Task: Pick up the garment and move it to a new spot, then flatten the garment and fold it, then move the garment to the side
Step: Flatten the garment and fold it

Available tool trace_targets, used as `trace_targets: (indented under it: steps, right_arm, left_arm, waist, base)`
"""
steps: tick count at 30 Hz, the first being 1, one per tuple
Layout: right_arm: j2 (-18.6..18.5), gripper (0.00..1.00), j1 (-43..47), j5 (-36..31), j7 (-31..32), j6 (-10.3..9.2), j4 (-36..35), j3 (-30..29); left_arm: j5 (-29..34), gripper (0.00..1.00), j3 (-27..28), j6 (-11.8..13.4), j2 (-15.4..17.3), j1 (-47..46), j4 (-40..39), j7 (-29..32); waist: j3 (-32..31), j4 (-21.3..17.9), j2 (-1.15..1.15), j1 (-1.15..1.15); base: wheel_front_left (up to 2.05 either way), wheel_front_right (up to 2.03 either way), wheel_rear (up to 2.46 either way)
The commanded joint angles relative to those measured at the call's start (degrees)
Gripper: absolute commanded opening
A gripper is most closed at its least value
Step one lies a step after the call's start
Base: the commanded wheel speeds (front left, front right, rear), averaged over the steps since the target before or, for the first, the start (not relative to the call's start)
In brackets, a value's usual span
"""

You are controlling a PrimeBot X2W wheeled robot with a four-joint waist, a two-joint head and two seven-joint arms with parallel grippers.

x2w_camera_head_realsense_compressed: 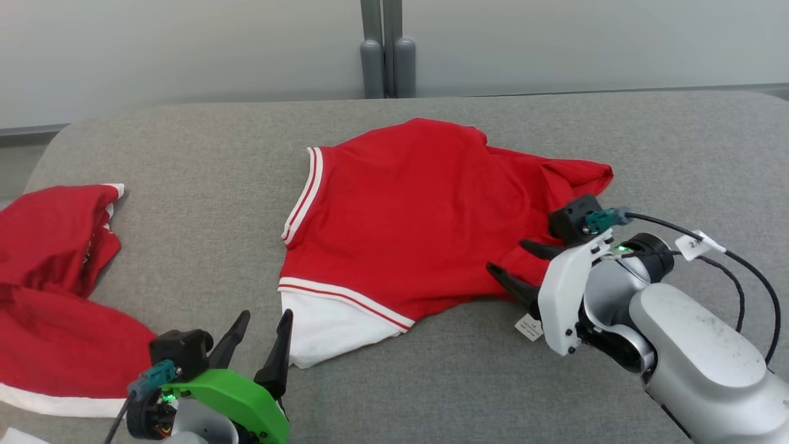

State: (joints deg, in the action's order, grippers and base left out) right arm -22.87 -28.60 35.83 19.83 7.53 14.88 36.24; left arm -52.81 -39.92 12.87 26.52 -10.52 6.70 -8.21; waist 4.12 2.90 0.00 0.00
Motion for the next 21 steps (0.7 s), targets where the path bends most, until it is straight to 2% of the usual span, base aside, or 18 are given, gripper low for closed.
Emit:
trace_targets:
  steps: [1,8,9,10,11,12,16,21]
  right_arm:
    - [-0.17,1.0,-1.31,0.52,2.73,-0.08,1.35,0.96]
    - [1.14,1.0,-4.99,0.45,15.72,-0.08,8.39,2.62]
    - [1.32,0.82,-5.16,0.41,16.65,-0.07,8.59,2.4]
    - [1.41,0.46,-5.4,0.15,17.23,-0.07,8.58,2.04]
    - [1.29,0.27,-5.49,-0.1,17.31,-0.07,8.58,1.72]
    - [1.21,0.0,-5.18,-0.09,17.99,-0.08,8.78,1.33]
    - [0.6,0.0,-4.17,-0.42,18.33,-0.08,7.99,-0.43]
    - [0.27,0.0,-1.43,-0.52,12.29,-0.08,5.76,-7.75]
  left_arm:
    - [0.43,1.0,-0.31,-0.37,-0.44,-0.98,0.7,-0.08]
    - [0.01,1.0,-1.18,-1.6,-2.31,-2.01,3.6,-0.42]
    - [-0.01,1.0,-1.17,-1.68,-2.45,-2.05,3.86,-0.59]
    - [-0.04,1.0,-1.19,-1.79,-2.61,-2.06,4.05,-0.65]
    - [-0.07,1.0,-1.18,-1.84,-2.74,-2.07,4.17,-0.85]
    - [-0.18,1.0,-1.16,-1.74,-2.89,-1.98,4.36,-0.99]
    - [-0.31,1.0,-1.3,-1.75,-3.04,-1.62,5.11,-1.26]
    - [-0.02,1.0,-1.07,-1.16,-2.66,-1.31,5.14,-1.78]
  waist:
    - [0.04,1.78,0.0,0.0]
    - [0.03,4.23,0.0,0.0]
    - [0.06,4.34,0.0,0.0]
    - [0.15,4.42,0.0,0.0]
    - [0.22,4.42,0.0,0.0]
    - [0.27,4.32,0.0,0.0]
    - [0.14,3.26,0.0,0.0]
    - [-0.38,0.87,0.0,0.0]
  base:
    - [0.0,0.0,0.0]
    - [0.0,0.0,0.0]
    - [0.0,0.0,0.0]
    - [0.0,0.0,0.0]
    - [0.0,0.0,0.0]
    - [0.0,0.0,0.0]
    - [0.0,0.0,0.0]
    - [0.0,0.0,0.0]
